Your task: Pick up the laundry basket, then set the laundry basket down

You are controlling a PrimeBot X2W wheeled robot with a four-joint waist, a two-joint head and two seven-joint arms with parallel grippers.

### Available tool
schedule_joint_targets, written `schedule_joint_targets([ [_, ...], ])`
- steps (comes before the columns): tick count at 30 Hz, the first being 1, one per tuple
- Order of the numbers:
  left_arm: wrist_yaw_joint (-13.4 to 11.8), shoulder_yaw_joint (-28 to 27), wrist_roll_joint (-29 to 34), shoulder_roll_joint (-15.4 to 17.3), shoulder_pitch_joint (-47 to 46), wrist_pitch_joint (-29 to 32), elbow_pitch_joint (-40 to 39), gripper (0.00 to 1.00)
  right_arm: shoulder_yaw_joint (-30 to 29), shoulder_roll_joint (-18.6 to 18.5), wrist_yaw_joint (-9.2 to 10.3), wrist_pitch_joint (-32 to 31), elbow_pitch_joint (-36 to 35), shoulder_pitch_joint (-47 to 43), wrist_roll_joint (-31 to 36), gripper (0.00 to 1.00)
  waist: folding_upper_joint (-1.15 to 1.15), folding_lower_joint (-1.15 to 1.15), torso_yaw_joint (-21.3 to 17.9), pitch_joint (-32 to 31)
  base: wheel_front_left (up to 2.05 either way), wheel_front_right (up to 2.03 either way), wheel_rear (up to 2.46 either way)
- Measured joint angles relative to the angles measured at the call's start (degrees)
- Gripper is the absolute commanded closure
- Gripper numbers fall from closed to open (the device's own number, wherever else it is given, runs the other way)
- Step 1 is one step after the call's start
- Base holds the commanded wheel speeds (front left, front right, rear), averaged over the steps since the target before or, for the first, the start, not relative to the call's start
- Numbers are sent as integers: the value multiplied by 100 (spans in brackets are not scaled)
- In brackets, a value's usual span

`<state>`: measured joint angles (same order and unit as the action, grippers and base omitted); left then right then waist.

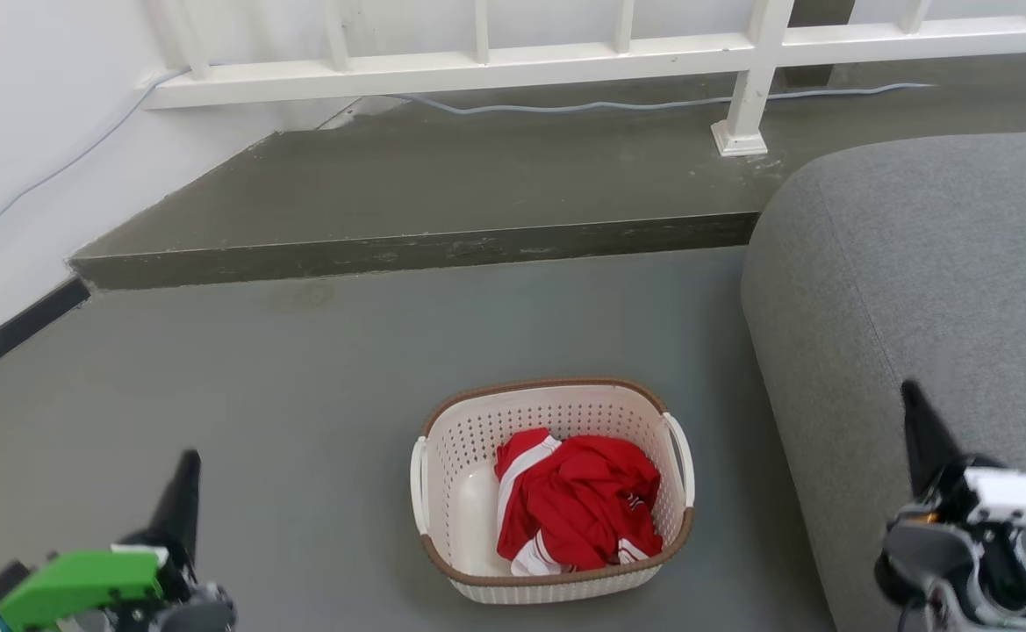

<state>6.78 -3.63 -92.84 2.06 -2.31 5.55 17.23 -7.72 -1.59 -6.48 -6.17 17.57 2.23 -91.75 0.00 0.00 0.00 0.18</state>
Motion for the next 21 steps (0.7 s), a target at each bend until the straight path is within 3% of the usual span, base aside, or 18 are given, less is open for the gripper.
schedule_joint_targets([
  [21,-8,200,377,-69,142,-339,-123,0,247,48,1,261,-216,-153,230,0,0,0,-12,28,0,0,0],
])
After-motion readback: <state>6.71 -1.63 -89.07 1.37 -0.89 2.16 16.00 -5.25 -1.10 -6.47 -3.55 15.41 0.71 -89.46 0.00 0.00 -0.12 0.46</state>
